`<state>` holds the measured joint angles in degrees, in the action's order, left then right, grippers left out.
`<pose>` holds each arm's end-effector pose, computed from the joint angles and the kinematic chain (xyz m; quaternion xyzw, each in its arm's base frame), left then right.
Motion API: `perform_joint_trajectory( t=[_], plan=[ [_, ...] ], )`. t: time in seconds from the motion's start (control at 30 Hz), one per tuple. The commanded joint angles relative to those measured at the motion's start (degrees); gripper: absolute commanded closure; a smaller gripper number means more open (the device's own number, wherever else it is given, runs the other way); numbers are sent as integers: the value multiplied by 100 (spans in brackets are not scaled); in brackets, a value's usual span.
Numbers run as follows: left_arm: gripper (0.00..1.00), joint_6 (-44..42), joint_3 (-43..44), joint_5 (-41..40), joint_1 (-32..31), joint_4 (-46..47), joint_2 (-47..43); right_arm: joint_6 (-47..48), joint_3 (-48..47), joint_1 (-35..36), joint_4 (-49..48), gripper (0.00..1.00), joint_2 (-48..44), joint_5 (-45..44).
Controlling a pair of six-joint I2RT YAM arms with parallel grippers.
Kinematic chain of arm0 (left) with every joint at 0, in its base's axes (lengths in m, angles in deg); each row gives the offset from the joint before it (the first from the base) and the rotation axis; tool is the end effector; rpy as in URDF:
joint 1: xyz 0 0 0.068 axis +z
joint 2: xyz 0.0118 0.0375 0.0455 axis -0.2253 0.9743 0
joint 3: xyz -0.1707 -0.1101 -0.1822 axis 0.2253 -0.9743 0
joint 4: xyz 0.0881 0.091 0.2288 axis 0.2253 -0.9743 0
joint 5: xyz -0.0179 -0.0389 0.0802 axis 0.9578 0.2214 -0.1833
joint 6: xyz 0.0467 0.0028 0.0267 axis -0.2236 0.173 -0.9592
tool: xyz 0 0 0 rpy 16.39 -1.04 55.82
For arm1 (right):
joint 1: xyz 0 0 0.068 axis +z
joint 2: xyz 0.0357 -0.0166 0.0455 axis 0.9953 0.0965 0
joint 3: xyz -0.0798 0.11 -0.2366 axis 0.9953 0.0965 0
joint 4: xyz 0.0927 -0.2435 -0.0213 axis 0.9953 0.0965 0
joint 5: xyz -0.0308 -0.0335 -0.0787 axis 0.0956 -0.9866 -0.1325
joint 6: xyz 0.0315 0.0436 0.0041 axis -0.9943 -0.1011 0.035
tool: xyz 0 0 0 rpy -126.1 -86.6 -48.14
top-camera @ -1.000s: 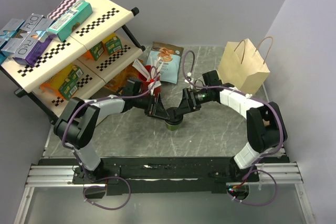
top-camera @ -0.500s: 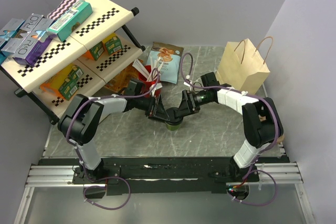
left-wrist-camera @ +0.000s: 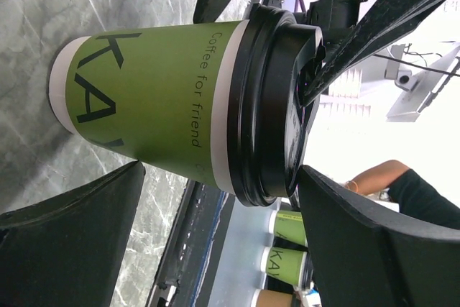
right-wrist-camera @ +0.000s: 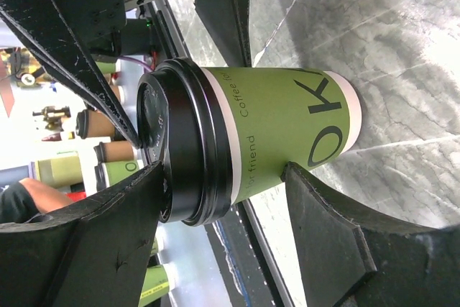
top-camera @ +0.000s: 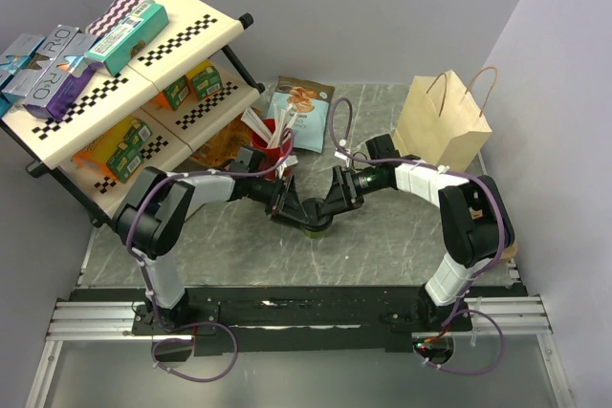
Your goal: Pack the takeout coffee
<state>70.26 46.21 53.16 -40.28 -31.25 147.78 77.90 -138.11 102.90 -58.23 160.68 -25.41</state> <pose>0.2875 -0.1846 0.1484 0.1785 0.7954 -0.5792 0.0039 0.2923 0.1307 0.1796 -0.2062 0.8129 0.5372 0.0900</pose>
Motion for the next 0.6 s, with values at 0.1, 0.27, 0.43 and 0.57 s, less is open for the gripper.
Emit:
perform_joint_trajectory(
  t=[0.1, 0.27, 0.43, 0.57],
  plan=[
    [10, -565, 218, -1034, -24, -389, 581, 10, 101, -77, -91, 27, 237, 80],
    [12, -635, 315, -1017, -16, -407, 774, 37, 92, -182, -82, 28, 377, 177],
    [12, -662, 271, -1051, -16, -363, 854, 46, 110, -253, -135, 28, 448, 274],
    [13, -802, 377, -1323, -16, -547, 932, -59, 180, -262, -284, 28, 483, 309]
  ],
)
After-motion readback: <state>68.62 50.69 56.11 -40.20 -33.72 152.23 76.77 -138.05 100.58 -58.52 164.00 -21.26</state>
